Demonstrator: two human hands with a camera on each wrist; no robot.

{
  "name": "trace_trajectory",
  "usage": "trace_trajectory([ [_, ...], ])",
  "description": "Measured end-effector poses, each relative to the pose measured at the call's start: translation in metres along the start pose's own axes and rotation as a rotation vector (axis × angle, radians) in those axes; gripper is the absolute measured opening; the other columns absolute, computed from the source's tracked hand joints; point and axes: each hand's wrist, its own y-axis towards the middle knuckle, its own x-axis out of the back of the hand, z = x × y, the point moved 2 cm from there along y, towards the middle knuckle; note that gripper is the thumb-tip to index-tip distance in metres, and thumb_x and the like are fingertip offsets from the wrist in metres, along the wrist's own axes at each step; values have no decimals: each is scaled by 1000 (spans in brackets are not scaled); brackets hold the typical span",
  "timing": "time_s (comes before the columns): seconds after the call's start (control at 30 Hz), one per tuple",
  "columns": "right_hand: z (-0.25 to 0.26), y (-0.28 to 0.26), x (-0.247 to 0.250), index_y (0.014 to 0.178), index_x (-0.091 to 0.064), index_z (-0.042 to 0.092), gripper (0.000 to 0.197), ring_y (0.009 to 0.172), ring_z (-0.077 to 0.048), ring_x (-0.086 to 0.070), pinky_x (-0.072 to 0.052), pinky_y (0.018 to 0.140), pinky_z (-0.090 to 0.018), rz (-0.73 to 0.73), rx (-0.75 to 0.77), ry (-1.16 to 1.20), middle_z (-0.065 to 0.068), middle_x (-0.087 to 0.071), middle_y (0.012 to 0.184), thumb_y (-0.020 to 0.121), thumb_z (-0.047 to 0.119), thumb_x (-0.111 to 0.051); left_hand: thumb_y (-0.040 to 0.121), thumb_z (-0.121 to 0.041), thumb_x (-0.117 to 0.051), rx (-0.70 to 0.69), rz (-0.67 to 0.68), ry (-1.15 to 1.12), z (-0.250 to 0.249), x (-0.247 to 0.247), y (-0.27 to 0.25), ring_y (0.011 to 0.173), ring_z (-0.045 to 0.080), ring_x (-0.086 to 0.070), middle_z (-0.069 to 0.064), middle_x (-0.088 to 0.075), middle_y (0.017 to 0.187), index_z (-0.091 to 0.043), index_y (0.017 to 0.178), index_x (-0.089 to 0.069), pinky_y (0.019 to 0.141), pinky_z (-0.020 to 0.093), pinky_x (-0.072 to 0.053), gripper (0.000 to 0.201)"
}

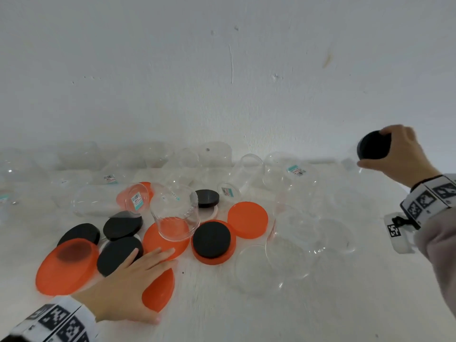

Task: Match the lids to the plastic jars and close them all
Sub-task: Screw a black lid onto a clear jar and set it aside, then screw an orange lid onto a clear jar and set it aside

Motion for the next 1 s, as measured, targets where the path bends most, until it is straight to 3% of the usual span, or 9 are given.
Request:
trace_trajectory([
  [0.2, -31, 37, -23, 126, -42, 8, 73, 120, -44, -43, -40, 96, -51, 152, -47, -135, -16, -36, 137, 70, 19, -86, 62, -77, -53, -7, -39, -49, 10, -10, 6, 121, -17, 42, -42, 36, 136, -57, 133, 23, 106, 24, 28, 106],
  [0.3, -37, 48, -27, 128, -42, 6, 72, 117, -43, -47, -41, 96, -50, 187, -62, -169, -18, -37, 136, 72, 21, -84, 60, -81, -53, -25, -156, -39, 24, -27, 12, 134, -12, 29, -35, 23, 149, -53, 145, 11, 104, 20, 32, 109],
  [0.47, -40, 62, -30, 132, -40, 3, 70, 119, -44, -46, -39, 98, -51, 199, -61, -187, -21, -36, 140, 78, 25, -80, 54, -91, -51, 6, -116, -62, 44, -46, 25, 144, -3, 8, -30, 3, 156, -50, 149, -1, 109, 23, 22, 115],
  [0.67, -35, 73, -31, 143, -37, 8, 69, 127, -47, -37, -37, 102, -51, 276, -66, -345, -17, -29, 148, 87, 31, -70, 54, -88, -55, 20, -171, -62, 47, -50, 30, 143, -4, 14, -33, 12, 154, -55, 145, 7, 119, 42, 2, 115],
  [0.87, -31, 73, -30, 150, -24, 2, 78, 143, -32, -24, -24, 113, -46, 410, -39, -477, -17, -21, 157, 92, 38, -62, 59, -82, -55, 20, -159, -13, 35, -32, 24, 140, -6, 22, -33, 20, 151, -54, 144, 15, 120, 40, 5, 113],
  [1.0, -28, 64, -23, 151, -21, 1, 82, 146, -27, -20, -21, 115, -39, 450, -50, -436, -14, -19, 159, 92, 36, -64, 57, -81, -57, 2, -134, 87, 39, -30, 26, 140, -4, 24, -29, 21, 153, -50, 145, 18, 119, 45, 3, 119],
])
